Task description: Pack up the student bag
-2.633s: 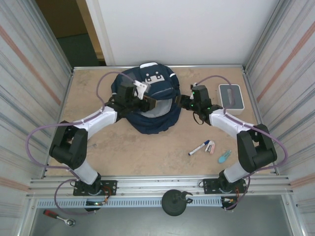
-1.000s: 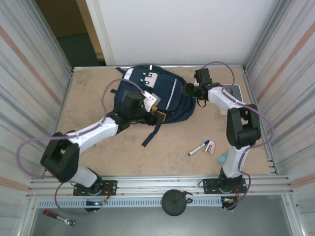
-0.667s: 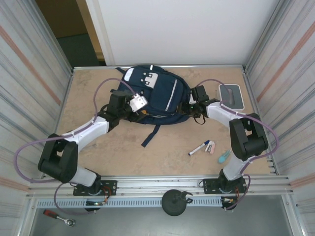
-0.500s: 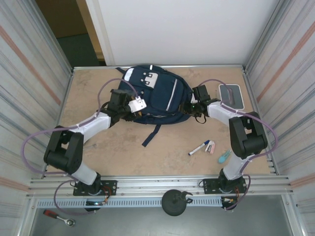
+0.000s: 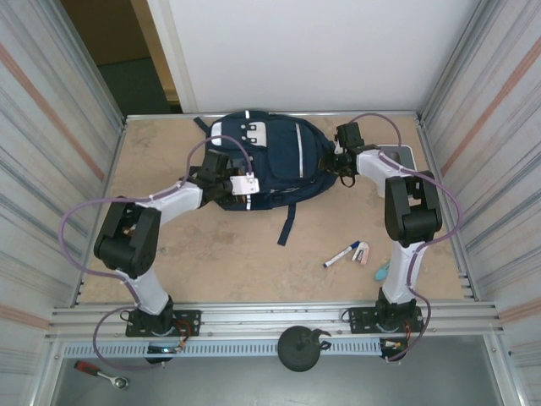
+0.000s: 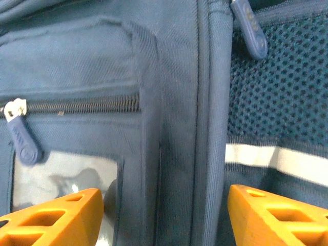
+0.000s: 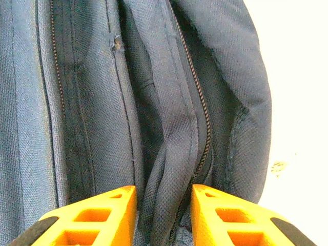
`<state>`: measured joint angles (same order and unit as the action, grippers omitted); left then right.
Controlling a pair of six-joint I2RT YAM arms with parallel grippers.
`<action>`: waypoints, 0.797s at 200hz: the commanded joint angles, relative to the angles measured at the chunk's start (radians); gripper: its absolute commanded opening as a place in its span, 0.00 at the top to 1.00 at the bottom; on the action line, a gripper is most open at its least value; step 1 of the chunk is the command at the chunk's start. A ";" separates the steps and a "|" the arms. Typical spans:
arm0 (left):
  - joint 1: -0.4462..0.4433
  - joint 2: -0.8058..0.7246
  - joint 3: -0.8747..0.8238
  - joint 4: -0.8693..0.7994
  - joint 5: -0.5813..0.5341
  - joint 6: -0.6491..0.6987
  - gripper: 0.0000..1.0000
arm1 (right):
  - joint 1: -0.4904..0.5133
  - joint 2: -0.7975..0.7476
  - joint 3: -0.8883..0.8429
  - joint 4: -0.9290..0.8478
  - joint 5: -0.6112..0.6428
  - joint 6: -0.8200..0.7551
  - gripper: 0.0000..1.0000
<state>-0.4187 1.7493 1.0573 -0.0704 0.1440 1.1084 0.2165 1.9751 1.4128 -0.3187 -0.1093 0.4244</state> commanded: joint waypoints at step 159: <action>-0.052 -0.106 -0.104 0.053 0.130 -0.176 0.97 | 0.295 -0.507 -0.421 0.166 0.031 -0.046 0.36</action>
<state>-0.4561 1.6913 0.9642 0.0589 0.1711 0.9993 0.4046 1.5043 1.0622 -0.2729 -0.1291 0.3817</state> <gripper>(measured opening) 0.088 0.633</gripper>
